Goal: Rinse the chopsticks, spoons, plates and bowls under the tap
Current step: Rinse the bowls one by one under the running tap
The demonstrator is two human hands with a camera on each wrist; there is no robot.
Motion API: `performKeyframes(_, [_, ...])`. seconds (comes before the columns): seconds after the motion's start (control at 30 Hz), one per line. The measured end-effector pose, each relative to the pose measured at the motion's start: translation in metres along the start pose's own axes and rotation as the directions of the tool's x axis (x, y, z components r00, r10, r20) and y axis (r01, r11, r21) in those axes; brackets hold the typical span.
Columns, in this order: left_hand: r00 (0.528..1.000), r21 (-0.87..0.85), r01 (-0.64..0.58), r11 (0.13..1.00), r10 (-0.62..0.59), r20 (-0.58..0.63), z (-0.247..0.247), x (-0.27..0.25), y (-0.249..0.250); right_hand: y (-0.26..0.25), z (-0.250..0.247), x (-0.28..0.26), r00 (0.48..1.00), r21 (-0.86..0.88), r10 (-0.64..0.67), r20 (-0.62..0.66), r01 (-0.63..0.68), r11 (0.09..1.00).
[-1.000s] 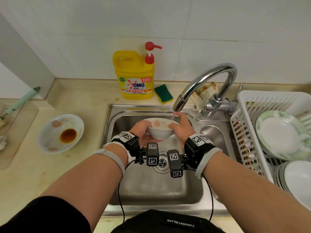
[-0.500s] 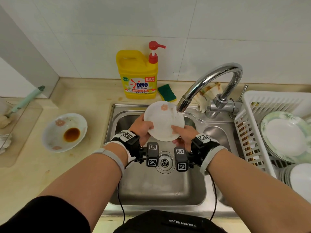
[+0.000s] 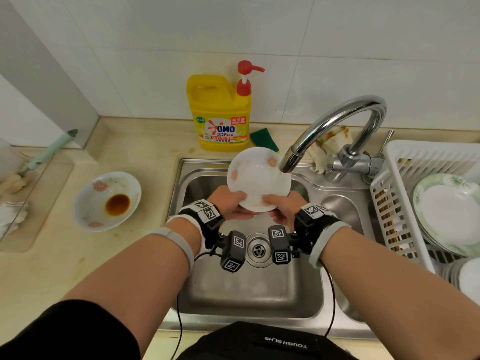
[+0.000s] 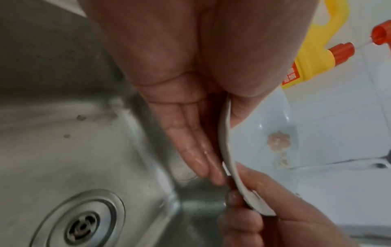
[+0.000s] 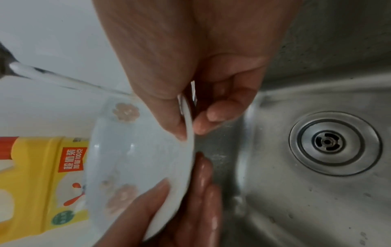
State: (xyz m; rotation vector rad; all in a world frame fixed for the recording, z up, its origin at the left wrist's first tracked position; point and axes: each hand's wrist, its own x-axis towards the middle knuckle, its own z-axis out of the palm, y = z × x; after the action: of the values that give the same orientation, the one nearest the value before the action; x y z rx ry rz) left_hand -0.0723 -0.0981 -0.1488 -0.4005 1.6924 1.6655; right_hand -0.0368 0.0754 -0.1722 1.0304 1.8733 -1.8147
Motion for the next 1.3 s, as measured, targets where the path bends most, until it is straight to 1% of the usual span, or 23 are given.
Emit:
performKeyframes(0.07, [0.997,0.164,-0.067,0.984,0.070,-0.012,-0.005,0.002,0.006,-0.001,-0.004,0.003,1.000,-0.082,0.013,0.002,-0.013,0.997])
performKeyframes(0.13, [0.991,0.350,-0.129,0.928,0.134,0.010,-0.006,-0.001,0.014,-0.005,-0.007,0.008,1.000,-0.141,0.019,0.003,-0.018,0.990])
performKeyframes(0.2, [0.986,0.467,-0.159,0.870,0.166,0.027,-0.007,-0.003,0.020,-0.012,-0.010,0.009,0.999,-0.201,0.036,0.012,-0.033,0.979])
performKeyframes(0.23, [0.982,0.531,-0.176,0.829,0.184,0.037,-0.007,-0.002,0.022,-0.015,-0.012,0.009,1.000,-0.225,0.022,0.009,-0.019,0.974])
performKeyframes(0.3, [0.972,0.668,-0.212,0.713,0.224,0.069,-0.011,-0.001,0.026,-0.023,-0.017,0.006,0.999,-0.257,-0.047,0.004,0.047,0.965])
performKeyframes(0.37, [0.960,0.751,-0.240,0.615,0.268,0.087,-0.013,-0.001,0.029,-0.028,-0.021,0.001,0.994,-0.320,-0.106,0.002,0.101,0.942])
performKeyframes(0.43, [0.945,0.784,-0.254,0.566,0.316,0.078,-0.013,-0.001,0.032,-0.031,-0.023,-0.001,0.987,-0.371,-0.158,0.002,0.147,0.917])
performKeyframes(0.47, [0.940,0.790,-0.248,0.561,0.336,0.057,-0.013,-0.001,0.033,-0.032,-0.022,-0.002,0.983,-0.381,-0.182,0.002,0.169,0.909])
performKeyframes(0.5, [0.936,0.785,-0.238,0.572,0.351,0.028,-0.012,-0.001,0.033,-0.031,-0.021,-0.003,0.978,-0.388,-0.208,-0.002,0.191,0.902])
performKeyframes(0.53, [0.933,0.765,-0.230,0.601,0.360,-0.002,-0.012,0.000,0.031,-0.030,-0.020,-0.002,0.972,-0.389,-0.234,-0.006,0.214,0.896])
performKeyframes(0.57, [0.932,0.726,-0.229,0.648,0.361,-0.029,-0.013,0.001,0.029,-0.029,-0.019,-0.003,0.966,-0.390,-0.258,-0.012,0.233,0.891])
performKeyframes(0.63, [0.947,0.573,-0.219,0.789,0.314,-0.070,-0.014,0.004,0.021,-0.024,-0.015,-0.004,0.964,-0.373,-0.265,-0.038,0.232,0.898])
performKeyframes(0.7, [0.981,0.346,-0.150,0.926,0.184,-0.067,-0.011,0.002,0.013,-0.016,-0.008,-0.002,0.977,-0.275,-0.207,-0.056,0.184,0.944])
performKeyframes(0.73, [0.993,0.224,-0.095,0.970,0.108,-0.045,-0.008,-0.001,0.010,-0.012,-0.003,-0.002,0.986,-0.196,-0.156,-0.056,0.143,0.970])
performKeyframes(0.8, [1.000,0.044,-0.001,0.999,0.001,0.011,0.000,-0.006,0.006,-0.002,0.009,-0.001,0.998,-0.037,-0.047,-0.035,0.046,0.998])
performKeyframes(0.83, [0.999,0.003,0.021,1.000,-0.021,0.036,0.003,-0.007,0.004,0.002,0.013,0.000,1.000,0.015,-0.011,-0.015,0.011,1.000])
performKeyframes(0.87, [0.998,-0.012,0.029,1.000,-0.028,0.052,0.004,-0.008,0.003,0.004,0.017,0.001,1.000,0.031,0.012,0.003,-0.012,0.999])
performKeyframes(0.93, [0.997,-0.011,0.028,1.000,-0.027,0.067,0.002,-0.008,0.003,0.006,0.018,0.002,1.000,-0.028,0.024,0.011,-0.024,0.999])
performKeyframes(1.03, [0.996,0.040,0.014,0.999,-0.017,0.082,-0.006,-0.009,0.009,0.004,0.009,0.006,1.000,-0.124,-0.010,0.023,0.013,0.992])
performKeyframes(1.2, [0.993,0.239,-0.006,0.971,-0.023,0.118,-0.015,-0.007,0.023,-0.016,-0.004,0.013,0.998,-0.288,-0.060,0.009,0.060,0.956])
performKeyframes(1.3, [0.989,0.390,-0.017,0.920,-0.040,0.139,-0.016,-0.006,0.033,-0.028,-0.012,0.013,0.994,-0.393,-0.098,0.048,0.109,0.913])
